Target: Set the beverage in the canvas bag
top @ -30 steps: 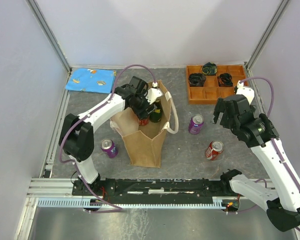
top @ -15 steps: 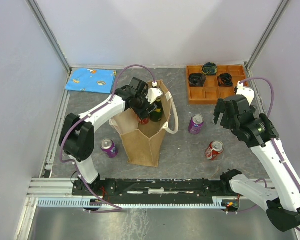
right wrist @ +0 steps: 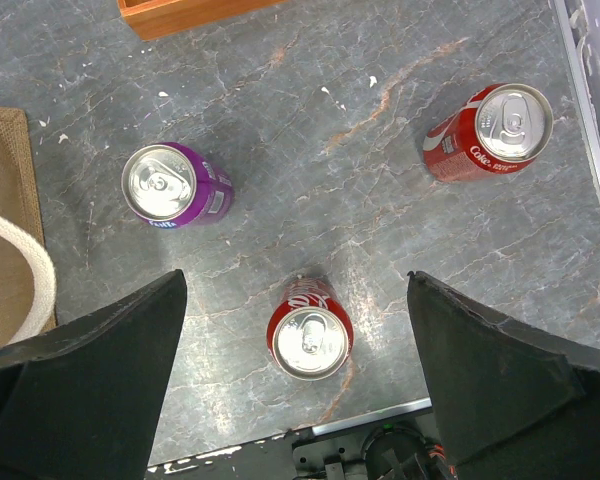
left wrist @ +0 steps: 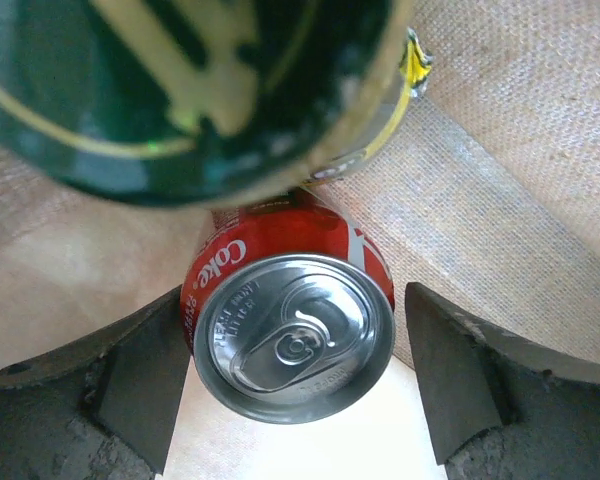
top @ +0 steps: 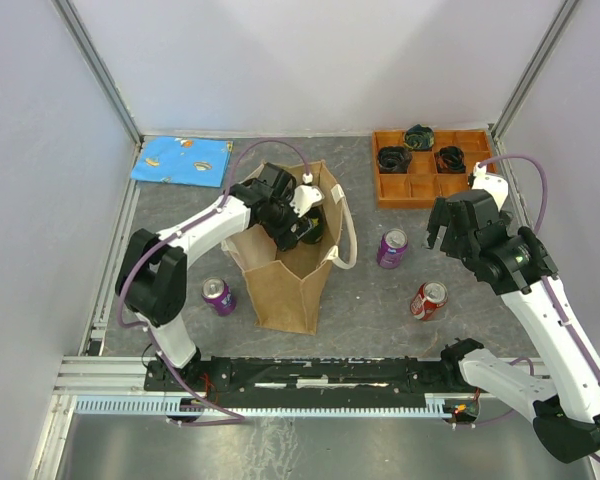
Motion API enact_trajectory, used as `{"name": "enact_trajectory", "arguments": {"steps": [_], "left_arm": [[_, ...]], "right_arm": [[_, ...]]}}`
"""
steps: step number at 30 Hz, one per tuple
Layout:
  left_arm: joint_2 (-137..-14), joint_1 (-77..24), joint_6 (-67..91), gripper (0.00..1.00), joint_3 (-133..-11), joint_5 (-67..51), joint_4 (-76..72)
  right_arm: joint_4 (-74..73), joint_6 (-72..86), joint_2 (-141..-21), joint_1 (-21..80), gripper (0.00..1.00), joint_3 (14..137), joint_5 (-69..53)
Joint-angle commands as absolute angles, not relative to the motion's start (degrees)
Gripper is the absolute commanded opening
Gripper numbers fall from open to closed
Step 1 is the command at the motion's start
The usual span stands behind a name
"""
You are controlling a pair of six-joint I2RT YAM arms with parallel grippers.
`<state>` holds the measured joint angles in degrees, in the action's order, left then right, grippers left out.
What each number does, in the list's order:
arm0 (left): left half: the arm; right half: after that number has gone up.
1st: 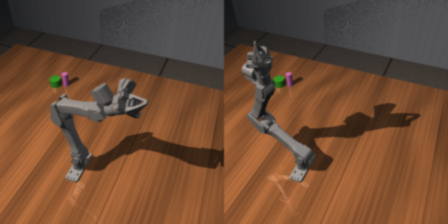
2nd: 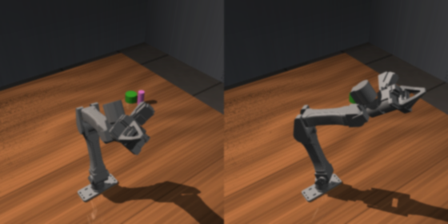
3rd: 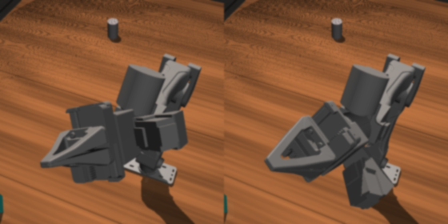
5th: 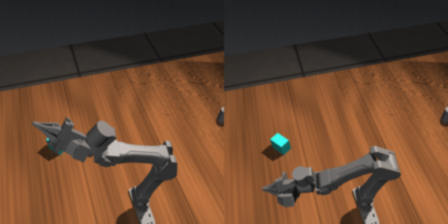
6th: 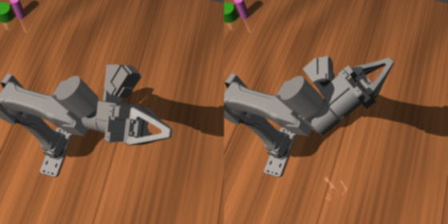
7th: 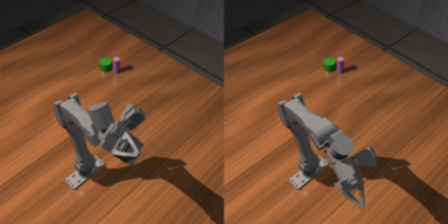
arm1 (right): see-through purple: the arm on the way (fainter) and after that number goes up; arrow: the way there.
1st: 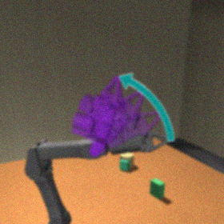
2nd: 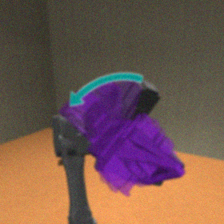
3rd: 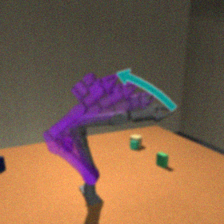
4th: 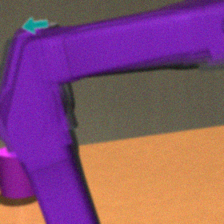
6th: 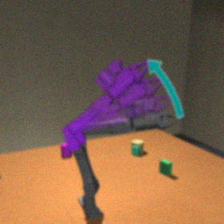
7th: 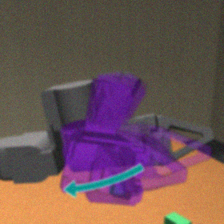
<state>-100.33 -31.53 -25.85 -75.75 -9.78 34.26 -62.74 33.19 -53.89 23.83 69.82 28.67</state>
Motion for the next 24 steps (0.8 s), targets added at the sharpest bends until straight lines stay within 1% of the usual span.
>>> {"name": "enact_trajectory", "arguments": {"steps": [1, 6, 24], "left_arm": [[-96.6, -31.6, -23.2, 0.91, -75.0, -11.5, 35.2], [-94.7, -31.7, -22.8, 0.97, -74.4, -11.1, 35.0], [-86.0, -31.7, -20.3, 1.0, -78.0, -10.3, 33.3]], "right_arm": [[-62.4, 33.7, -53.3, 23.6, 0.99, 70.7, 29.3], [-62.3, 34.1, -53.1, 23.6, 0.99, 70.2, 29.1], [-62.2, 34.4, -53.0, 23.6, 0.99, 70.1, 29.1]]}}
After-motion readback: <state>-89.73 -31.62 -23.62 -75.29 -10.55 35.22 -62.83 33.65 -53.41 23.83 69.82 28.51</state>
